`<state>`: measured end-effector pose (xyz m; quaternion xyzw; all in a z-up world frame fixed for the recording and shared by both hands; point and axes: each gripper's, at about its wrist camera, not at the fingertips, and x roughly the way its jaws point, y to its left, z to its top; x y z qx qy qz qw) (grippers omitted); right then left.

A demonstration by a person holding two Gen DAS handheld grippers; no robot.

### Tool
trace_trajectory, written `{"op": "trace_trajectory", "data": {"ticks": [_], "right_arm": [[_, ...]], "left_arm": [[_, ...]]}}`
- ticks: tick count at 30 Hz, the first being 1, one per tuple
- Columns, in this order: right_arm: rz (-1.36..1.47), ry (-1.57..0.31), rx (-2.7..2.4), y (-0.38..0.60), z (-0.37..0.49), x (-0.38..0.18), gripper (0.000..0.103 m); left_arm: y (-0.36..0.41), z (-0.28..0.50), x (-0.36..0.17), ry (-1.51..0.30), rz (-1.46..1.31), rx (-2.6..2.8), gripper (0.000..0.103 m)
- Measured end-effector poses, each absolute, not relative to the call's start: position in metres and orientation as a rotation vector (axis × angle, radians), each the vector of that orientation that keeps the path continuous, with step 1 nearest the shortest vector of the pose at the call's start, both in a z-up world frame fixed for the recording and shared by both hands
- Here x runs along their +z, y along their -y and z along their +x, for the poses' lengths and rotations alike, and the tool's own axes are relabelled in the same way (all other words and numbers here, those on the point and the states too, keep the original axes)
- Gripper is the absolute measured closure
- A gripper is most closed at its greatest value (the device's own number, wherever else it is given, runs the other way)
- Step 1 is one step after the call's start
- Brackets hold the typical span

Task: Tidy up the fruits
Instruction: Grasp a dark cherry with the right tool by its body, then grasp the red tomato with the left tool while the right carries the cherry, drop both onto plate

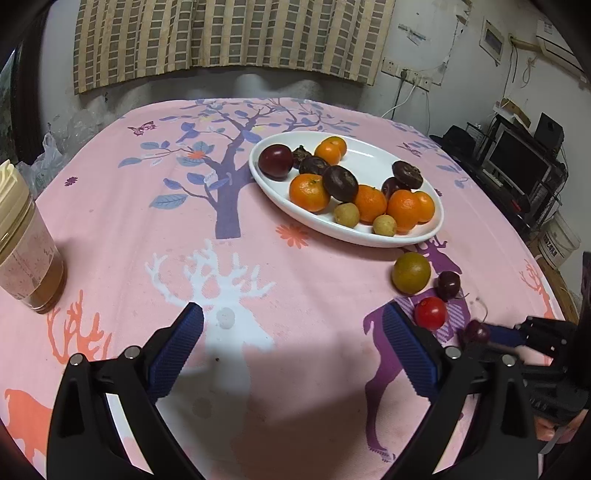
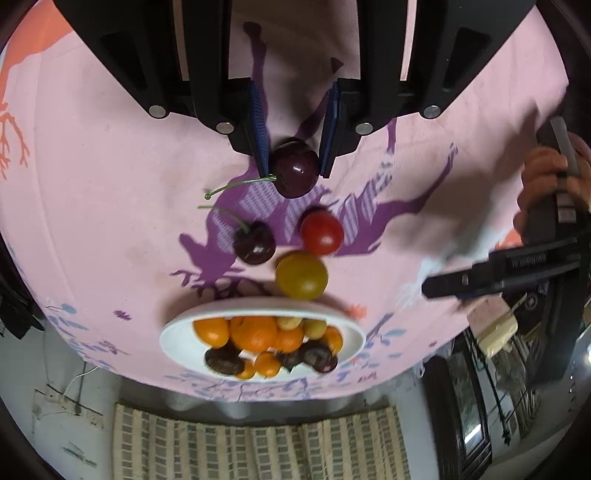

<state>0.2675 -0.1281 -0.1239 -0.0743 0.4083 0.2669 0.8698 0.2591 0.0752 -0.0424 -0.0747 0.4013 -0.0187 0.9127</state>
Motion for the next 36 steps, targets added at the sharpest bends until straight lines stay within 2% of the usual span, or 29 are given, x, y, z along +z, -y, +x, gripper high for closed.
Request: {"op": "trace_trajectory", "data": {"ticks": [4,5,7,9,12,16,23,27,36], "right_arm": [[-0.055,-0.823,0.517,0.148,0.273,-0.112,0.075],[-0.041,-0.822,0.507,0.152,0.275,-0.111,0.075],[-0.020,-0.821,0.490,0.157,0.278,-0.109,0.075],[-0.009,-0.822,0.488,0.159,0.279,-0.108,0.075],[-0.007,-0.812,0.485,0.159,0.277,-0.106,0.075],[-0.006,-0.799,0.478,0.162,0.273,-0.102,0.075],[0.008,-0.787,0.476,0.166,0.271,-0.097,0.075],[0.011,-0.781,0.476,0.168,0.270,-0.096,0.075],[-0.027,-0.807,0.483,0.162,0.273,-0.107,0.075]], "left_arm": [[-0.048,0.256,-0.046,-0.848,-0.136,-0.171,0.009],[-0.037,0.255,-0.046,-0.855,-0.119,-0.215,0.013],[-0.013,0.254,-0.049,-0.875,-0.066,-0.293,0.030],[0.006,0.256,-0.051,-0.881,-0.021,-0.327,0.039],[0.024,0.264,-0.056,-0.892,0.010,-0.341,0.043],[0.036,0.277,-0.064,-0.914,0.028,-0.330,0.056],[0.045,0.292,-0.072,-0.929,0.057,-0.305,0.057],[0.045,0.294,-0.075,-0.927,0.071,-0.296,0.072],[0.019,0.276,-0.057,-0.911,-0.015,-0.368,0.072]]}}
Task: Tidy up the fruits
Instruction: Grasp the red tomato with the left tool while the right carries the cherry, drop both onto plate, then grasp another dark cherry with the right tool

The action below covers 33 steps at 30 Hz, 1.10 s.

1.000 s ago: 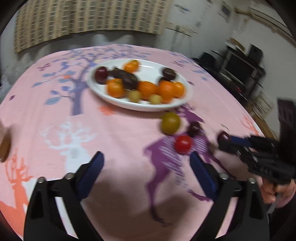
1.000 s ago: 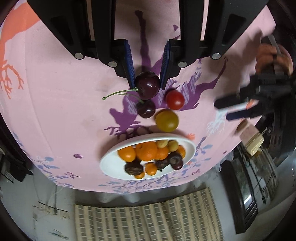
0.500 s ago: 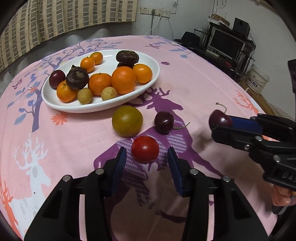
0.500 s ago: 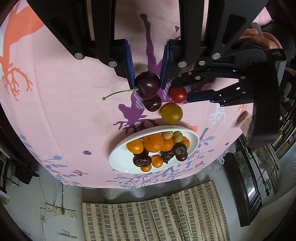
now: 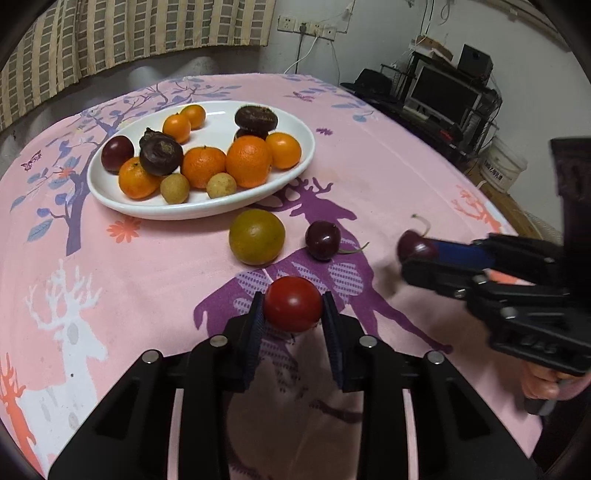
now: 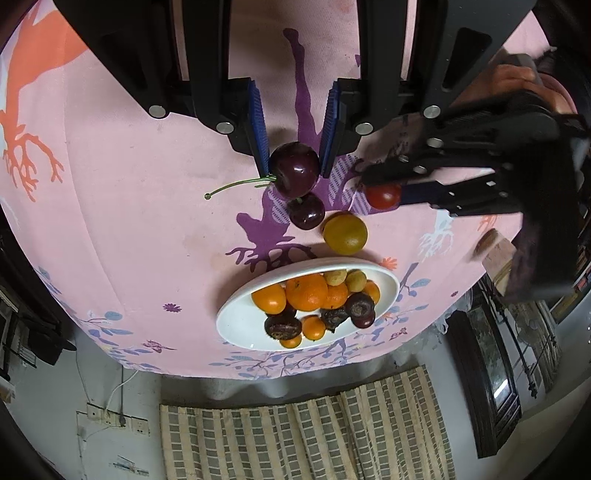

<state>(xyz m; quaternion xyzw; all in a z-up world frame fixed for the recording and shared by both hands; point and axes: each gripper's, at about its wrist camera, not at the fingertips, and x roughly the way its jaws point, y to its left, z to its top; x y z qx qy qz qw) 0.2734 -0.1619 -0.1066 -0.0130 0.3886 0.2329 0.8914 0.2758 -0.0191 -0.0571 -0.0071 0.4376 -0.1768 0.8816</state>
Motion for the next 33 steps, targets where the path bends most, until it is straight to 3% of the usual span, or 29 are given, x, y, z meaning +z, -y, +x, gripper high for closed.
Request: {"op": "trace_trajectory", "data": {"ticks": [7,16,17,18,19,22,33], "right_arm": [[-0.029,-0.753,0.554,0.141,0.283,-0.086,0.075],[-0.022,-0.662,0.536,0.093,0.376,-0.049,0.075],[-0.020,-0.662,0.529,0.090,0.385,-0.049,0.075],[-0.021,-0.678,0.512,0.088,0.394,-0.051,0.069],[-0.011,-0.689,0.500,0.089,0.398,-0.053,0.063],[-0.005,-0.694,0.524,0.099,0.390,-0.057,0.063],[-0.114,-0.757,0.486,0.119,0.336,-0.094,0.051]], "left_arm": [[-0.019,0.290,-0.024,-0.818,-0.052,-0.317,0.073],[-0.049,0.397,0.003,-0.719,-0.114,-0.183,0.071],[-0.051,0.405,0.003,-0.731,-0.112,-0.157,0.064],[-0.053,0.412,0.003,-0.758,-0.119,-0.121,0.036],[-0.058,0.413,0.004,-0.773,-0.147,-0.083,0.020],[-0.069,0.387,0.013,-0.702,-0.215,-0.137,0.011],[-0.077,0.305,-0.003,-0.775,-0.210,-0.063,0.008]]}}
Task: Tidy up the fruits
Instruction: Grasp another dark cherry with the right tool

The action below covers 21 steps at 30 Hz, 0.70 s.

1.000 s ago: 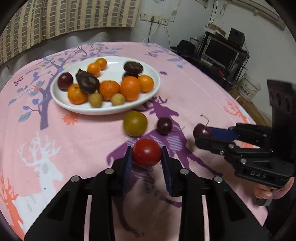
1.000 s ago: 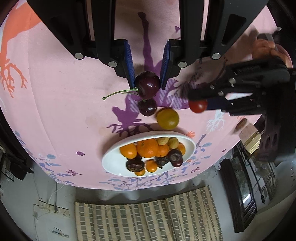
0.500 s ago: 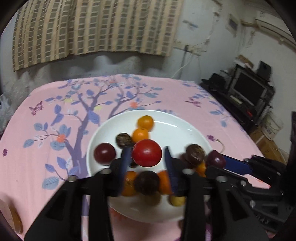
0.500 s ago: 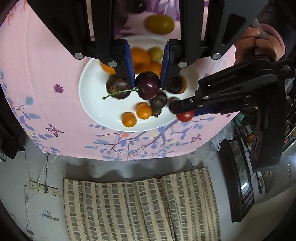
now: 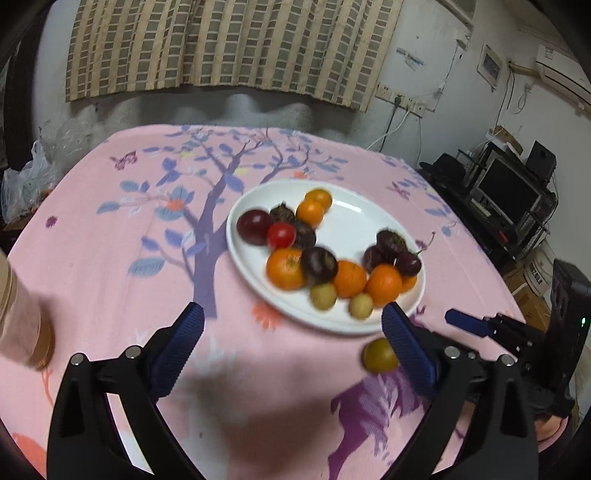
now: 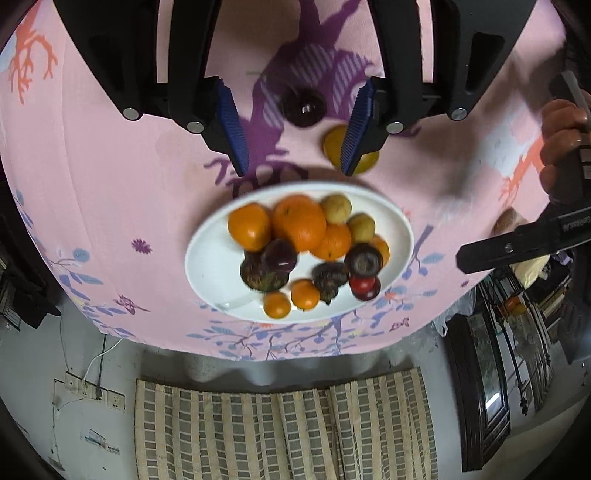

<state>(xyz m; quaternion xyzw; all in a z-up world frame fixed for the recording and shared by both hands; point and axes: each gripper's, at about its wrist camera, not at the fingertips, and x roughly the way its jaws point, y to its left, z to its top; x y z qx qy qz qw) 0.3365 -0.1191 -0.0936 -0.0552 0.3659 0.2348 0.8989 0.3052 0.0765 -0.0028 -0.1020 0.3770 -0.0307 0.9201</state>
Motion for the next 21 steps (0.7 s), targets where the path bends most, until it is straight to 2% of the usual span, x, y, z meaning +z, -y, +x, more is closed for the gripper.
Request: {"op": "trace_trajectory", "data": {"ticks": [8,21], "right_arm": [[-0.168,-0.798,0.504,0.113,0.324,-0.111,0.051],[-0.197,-0.827,0.508,0.107,0.321,-0.118,0.051]], "left_arm": [[-0.091,0.279,-0.040,-0.853,-0.253,-0.015,0.008],[-0.087,0.275,-0.044,-0.860,-0.228,-0.023,0.008]]}}
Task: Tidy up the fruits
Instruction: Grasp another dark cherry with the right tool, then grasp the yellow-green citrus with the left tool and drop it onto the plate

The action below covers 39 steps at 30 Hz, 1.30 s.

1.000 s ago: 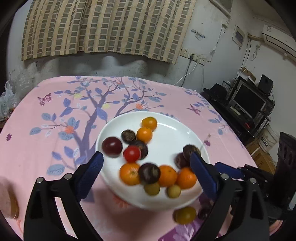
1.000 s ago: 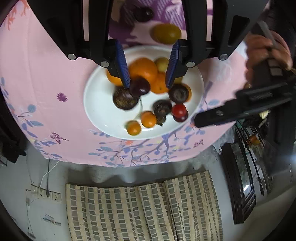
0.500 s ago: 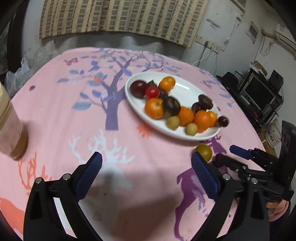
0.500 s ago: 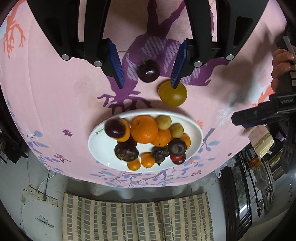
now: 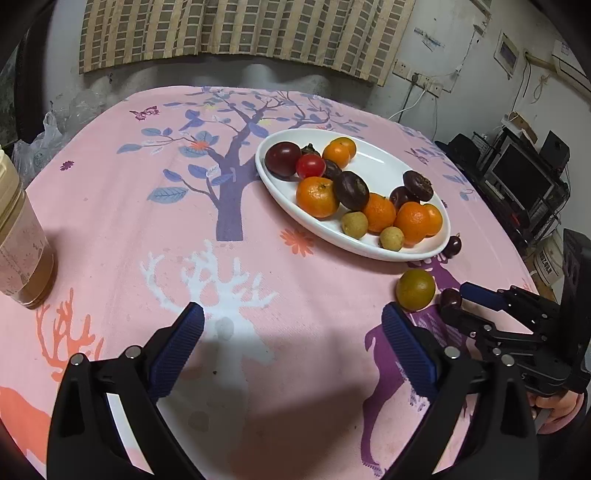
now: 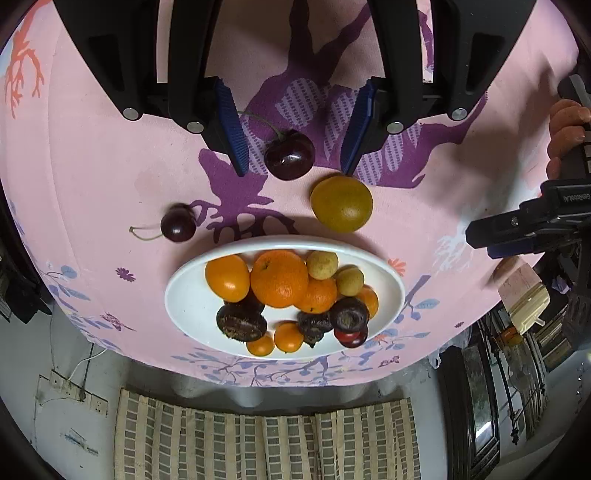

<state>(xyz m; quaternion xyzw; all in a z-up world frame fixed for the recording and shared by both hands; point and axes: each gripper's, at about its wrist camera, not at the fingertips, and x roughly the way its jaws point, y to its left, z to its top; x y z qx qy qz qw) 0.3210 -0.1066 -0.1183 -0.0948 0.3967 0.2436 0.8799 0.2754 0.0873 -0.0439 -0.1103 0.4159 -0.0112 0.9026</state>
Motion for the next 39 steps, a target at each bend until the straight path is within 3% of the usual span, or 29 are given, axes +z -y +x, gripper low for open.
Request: {"op": "trace_trajectory", "data": {"ticks": [6,9,12,23,28,33,38,39], "right_arm": [[-0.209,-0.851,0.513,0.105,0.324,-0.126,0.053],[-0.210,-0.855,0.511,0.105,0.325,-0.129,0.059],[-0.225,-0.841,0.490,0.104,0.326,-0.133,0.073],[0.019,-0.718,0.432,0.158,0.325,-0.081,0.073],[0.040,-0.711,0.420,0.167,0.325,-0.076,0.073],[0.062,-0.696,0.413,0.175,0.321,-0.070,0.073],[0.099,-0.690,0.397,0.187,0.323,-0.066,0.073],[0.108,-0.689,0.392,0.189,0.323,-0.066,0.073]], "left_arm": [[-0.086,0.276,-0.044,-0.861,-0.227,-0.030,0.008],[-0.084,0.276,-0.044,-0.860,-0.220,-0.034,0.008],[-0.081,0.276,-0.045,-0.861,-0.207,-0.034,0.008],[-0.029,0.279,-0.046,-0.882,-0.111,-0.228,0.008],[0.009,0.297,-0.054,-0.903,-0.031,-0.275,0.032],[0.027,0.318,-0.062,-0.927,-0.024,-0.274,0.043],[0.036,0.330,-0.066,-0.918,-0.002,-0.261,0.044],[0.037,0.331,-0.067,-0.918,0.001,-0.259,0.049]]}}
